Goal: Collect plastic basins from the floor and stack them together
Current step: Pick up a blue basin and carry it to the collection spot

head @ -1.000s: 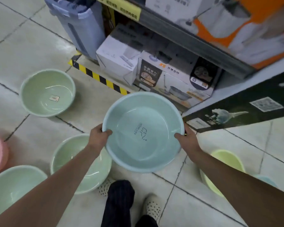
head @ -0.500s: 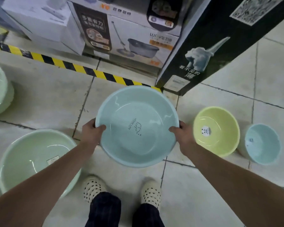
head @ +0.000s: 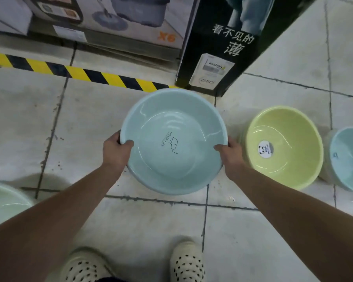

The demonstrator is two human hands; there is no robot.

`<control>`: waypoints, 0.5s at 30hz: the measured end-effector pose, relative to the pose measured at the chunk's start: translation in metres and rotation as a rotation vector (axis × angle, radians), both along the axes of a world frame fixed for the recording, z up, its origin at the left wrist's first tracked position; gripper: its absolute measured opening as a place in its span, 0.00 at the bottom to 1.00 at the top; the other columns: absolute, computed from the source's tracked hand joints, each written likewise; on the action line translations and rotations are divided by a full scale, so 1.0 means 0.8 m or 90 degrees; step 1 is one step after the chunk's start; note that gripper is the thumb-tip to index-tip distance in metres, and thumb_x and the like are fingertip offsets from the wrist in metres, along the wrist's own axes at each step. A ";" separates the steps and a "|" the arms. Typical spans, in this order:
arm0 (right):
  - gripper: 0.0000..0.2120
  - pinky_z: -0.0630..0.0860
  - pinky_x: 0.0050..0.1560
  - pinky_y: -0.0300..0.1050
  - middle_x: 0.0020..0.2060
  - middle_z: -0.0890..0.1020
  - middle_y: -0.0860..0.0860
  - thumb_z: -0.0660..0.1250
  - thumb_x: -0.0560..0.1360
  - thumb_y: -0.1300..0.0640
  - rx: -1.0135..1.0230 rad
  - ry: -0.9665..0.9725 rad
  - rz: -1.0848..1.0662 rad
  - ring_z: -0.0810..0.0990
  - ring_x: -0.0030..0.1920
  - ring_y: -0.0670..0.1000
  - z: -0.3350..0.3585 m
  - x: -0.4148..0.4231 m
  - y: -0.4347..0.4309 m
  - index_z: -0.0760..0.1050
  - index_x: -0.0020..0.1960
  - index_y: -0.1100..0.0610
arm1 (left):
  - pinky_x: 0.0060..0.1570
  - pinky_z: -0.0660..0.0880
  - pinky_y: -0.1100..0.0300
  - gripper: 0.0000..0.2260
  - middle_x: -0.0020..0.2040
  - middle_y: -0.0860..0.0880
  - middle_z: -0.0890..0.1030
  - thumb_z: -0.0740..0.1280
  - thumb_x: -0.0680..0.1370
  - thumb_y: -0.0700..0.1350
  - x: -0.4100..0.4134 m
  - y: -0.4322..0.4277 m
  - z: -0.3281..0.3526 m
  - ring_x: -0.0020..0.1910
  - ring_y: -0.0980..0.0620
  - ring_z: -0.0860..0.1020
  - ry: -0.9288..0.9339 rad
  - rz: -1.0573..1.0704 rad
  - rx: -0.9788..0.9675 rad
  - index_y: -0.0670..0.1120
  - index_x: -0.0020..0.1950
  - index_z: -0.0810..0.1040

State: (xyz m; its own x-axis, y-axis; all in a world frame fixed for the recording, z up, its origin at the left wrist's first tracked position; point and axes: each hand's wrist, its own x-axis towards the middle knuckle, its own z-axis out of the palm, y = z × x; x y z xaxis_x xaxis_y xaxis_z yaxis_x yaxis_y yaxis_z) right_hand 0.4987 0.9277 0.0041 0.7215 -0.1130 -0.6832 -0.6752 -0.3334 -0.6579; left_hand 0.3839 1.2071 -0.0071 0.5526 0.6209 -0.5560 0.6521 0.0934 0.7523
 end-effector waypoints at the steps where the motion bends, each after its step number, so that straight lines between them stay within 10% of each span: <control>1: 0.22 0.81 0.46 0.55 0.48 0.85 0.53 0.63 0.70 0.68 0.007 0.002 -0.010 0.83 0.48 0.59 -0.009 0.000 -0.002 0.78 0.61 0.53 | 0.43 0.77 0.55 0.13 0.39 0.54 0.80 0.65 0.72 0.35 0.002 -0.001 -0.007 0.40 0.47 0.78 -0.002 -0.006 0.003 0.51 0.50 0.79; 15: 0.18 0.77 0.47 0.46 0.50 0.83 0.52 0.67 0.72 0.63 -0.134 0.021 0.114 0.81 0.49 0.56 -0.012 0.018 -0.012 0.76 0.62 0.55 | 0.51 0.75 0.54 0.16 0.52 0.46 0.81 0.69 0.76 0.41 0.015 0.004 -0.030 0.48 0.45 0.79 0.083 -0.028 -0.071 0.44 0.64 0.76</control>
